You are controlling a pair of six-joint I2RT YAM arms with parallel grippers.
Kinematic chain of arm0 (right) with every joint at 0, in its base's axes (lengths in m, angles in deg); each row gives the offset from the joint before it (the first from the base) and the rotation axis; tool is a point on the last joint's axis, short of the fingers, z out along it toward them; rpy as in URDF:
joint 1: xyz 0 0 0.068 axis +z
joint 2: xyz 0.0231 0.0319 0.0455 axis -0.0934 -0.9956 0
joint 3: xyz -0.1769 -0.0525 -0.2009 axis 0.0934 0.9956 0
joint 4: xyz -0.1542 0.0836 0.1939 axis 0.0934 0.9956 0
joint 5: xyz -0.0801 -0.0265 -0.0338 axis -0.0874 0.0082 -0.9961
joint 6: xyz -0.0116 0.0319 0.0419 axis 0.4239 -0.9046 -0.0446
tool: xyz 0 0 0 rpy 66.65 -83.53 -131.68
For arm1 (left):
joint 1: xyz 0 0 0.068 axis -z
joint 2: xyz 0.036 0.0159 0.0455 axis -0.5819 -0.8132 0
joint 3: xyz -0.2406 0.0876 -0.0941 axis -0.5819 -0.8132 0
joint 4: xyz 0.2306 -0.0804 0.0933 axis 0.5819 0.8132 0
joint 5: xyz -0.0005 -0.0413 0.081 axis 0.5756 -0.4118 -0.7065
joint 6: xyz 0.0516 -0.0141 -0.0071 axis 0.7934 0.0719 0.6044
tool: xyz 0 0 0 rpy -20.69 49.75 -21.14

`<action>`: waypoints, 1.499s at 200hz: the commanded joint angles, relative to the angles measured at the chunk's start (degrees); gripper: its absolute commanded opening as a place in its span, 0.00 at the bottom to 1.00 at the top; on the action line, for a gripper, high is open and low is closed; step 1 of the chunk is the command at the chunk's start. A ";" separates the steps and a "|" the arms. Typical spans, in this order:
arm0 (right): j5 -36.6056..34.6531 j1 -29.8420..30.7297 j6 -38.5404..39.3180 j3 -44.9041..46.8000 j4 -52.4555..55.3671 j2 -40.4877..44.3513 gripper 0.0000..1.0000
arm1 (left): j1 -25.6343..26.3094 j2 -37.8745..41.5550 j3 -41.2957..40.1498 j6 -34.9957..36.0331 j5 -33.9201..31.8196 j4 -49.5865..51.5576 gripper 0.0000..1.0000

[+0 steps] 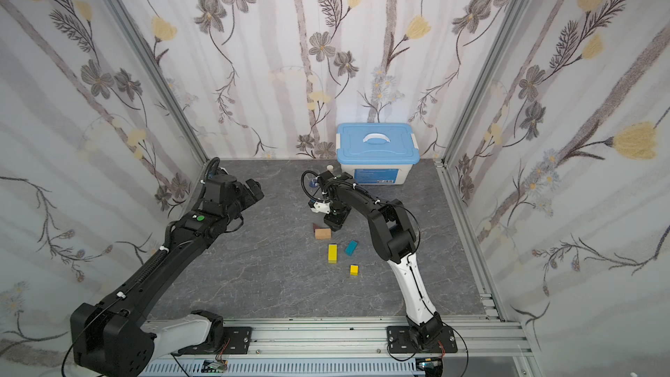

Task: Assemble a carrot with building blocks
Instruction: Assemble the building block at the center of the board.

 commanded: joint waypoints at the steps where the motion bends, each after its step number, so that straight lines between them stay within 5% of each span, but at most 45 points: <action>1: 1.98 -0.15 -1.01 -0.61 0.87 1.41 0.52 | -0.05 0.41 -0.05 0.17 -0.81 -0.59 1.00; 123: 5.68 -0.76 -7.86 -0.51 0.91 7.54 0.54 | -0.05 0.19 0.38 0.18 -0.24 -0.38 1.00; 197: 10.62 -2.50 -29.92 -3.53 1.11 5.78 0.55 | -0.07 -2.15 1.90 -0.14 1.12 -1.01 1.00; 300: -2.87 -3.29 -41.06 -5.26 2.21 1.55 0.51 | -0.09 -5.61 3.54 0.18 3.58 -2.04 1.00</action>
